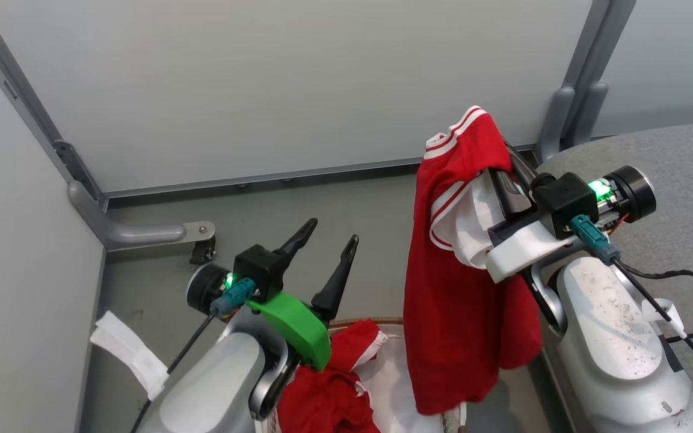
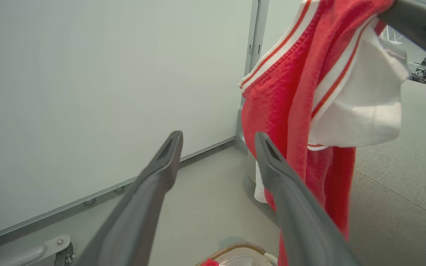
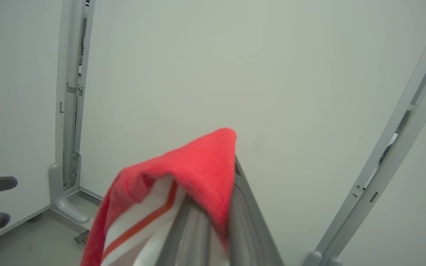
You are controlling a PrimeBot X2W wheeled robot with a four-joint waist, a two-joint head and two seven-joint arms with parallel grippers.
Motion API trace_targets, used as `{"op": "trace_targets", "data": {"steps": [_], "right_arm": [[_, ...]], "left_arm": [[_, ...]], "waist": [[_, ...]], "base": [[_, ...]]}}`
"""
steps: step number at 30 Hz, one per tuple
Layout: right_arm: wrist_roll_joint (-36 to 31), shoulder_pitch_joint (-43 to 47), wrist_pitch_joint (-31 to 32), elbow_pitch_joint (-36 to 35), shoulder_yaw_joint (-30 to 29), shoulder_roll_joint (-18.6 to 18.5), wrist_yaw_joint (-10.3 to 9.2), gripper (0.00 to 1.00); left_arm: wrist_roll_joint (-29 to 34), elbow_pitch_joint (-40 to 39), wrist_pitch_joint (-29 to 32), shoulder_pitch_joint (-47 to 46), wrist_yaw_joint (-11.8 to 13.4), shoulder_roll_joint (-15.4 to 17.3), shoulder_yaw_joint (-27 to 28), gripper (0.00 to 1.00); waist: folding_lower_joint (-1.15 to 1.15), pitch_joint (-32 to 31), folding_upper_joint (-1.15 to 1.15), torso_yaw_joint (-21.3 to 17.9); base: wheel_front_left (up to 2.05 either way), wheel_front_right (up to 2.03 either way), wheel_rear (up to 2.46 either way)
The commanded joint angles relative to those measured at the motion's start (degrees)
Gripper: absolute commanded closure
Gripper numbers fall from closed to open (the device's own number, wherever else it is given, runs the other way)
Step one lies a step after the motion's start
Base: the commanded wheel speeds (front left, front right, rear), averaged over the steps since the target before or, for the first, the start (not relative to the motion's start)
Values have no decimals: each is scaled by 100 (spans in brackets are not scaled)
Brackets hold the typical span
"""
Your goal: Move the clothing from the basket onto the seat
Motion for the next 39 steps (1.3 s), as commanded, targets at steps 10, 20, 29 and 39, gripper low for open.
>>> {"op": "trace_targets", "data": {"steps": [10,20,29,39], "right_arm": [[-102,12,-12,-25,-260,-17,-6,100],[-235,-172,-12,-44,-261,-18,-7,100],[-508,-402,-12,-39,-375,-17,-7,100],[-691,-533,-12,-32,-599,-14,-7,100]], "left_arm": [[629,-138,-3,898,-139,-247,710,0],[888,-302,-3,1202,-190,-436,1074,0],[967,-496,-2,1142,-194,-500,1003,0],[1116,-482,-2,944,-196,-451,876,0]], "waist": [[0,27,0,-140],[0,132,0,-764],[0,421,0,-1851],[0,782,0,-2643]], "base": [[0,0,0],[0,0,0],[0,0,0],[0,0,0]]}}
